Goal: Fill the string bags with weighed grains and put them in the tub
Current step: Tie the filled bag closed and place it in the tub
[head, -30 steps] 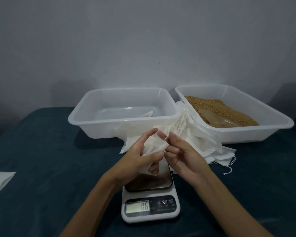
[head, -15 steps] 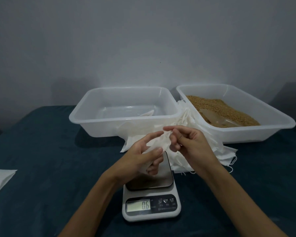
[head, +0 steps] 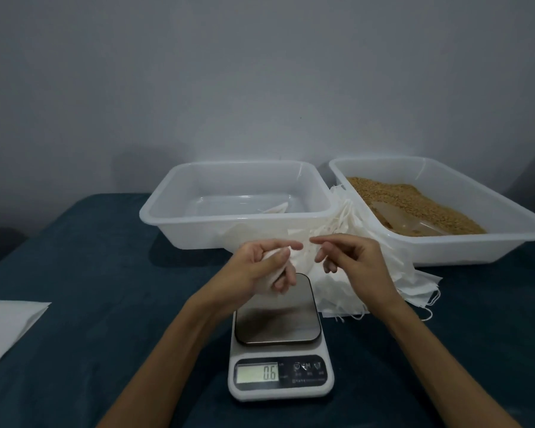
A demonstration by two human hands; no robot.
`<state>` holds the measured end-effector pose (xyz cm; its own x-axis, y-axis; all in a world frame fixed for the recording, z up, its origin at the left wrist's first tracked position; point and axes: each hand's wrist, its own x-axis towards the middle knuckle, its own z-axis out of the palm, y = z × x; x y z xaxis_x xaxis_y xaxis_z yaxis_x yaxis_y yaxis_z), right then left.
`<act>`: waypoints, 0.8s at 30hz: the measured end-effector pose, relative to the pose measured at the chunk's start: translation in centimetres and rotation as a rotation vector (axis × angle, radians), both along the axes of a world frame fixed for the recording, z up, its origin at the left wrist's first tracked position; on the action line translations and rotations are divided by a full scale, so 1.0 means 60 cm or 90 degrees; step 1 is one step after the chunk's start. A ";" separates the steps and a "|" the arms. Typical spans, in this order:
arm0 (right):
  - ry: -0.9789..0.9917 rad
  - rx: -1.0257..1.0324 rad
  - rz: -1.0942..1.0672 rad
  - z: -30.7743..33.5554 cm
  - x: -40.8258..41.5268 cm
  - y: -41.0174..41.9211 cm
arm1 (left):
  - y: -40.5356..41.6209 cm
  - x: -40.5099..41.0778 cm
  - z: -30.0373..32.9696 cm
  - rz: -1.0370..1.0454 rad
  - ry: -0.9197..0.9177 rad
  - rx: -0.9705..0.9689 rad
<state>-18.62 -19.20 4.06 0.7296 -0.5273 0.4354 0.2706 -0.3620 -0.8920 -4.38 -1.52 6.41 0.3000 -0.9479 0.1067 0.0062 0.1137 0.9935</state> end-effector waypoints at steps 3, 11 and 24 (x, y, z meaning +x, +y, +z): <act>-0.036 0.121 -0.001 -0.008 -0.011 -0.020 | -0.011 0.042 0.045 0.111 0.002 -0.061; -0.073 0.207 -0.020 -0.012 -0.021 -0.037 | -0.084 0.231 0.112 0.533 -0.234 0.093; -0.090 0.255 -0.047 -0.014 -0.025 -0.049 | -0.108 0.191 0.074 0.580 -0.775 0.381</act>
<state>-20.10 -22.12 3.22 0.6311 -0.7241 0.2781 0.3865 -0.0172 -0.9221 7.08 -7.98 10.83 0.7701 -0.5057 0.3889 -0.6187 -0.7405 0.2623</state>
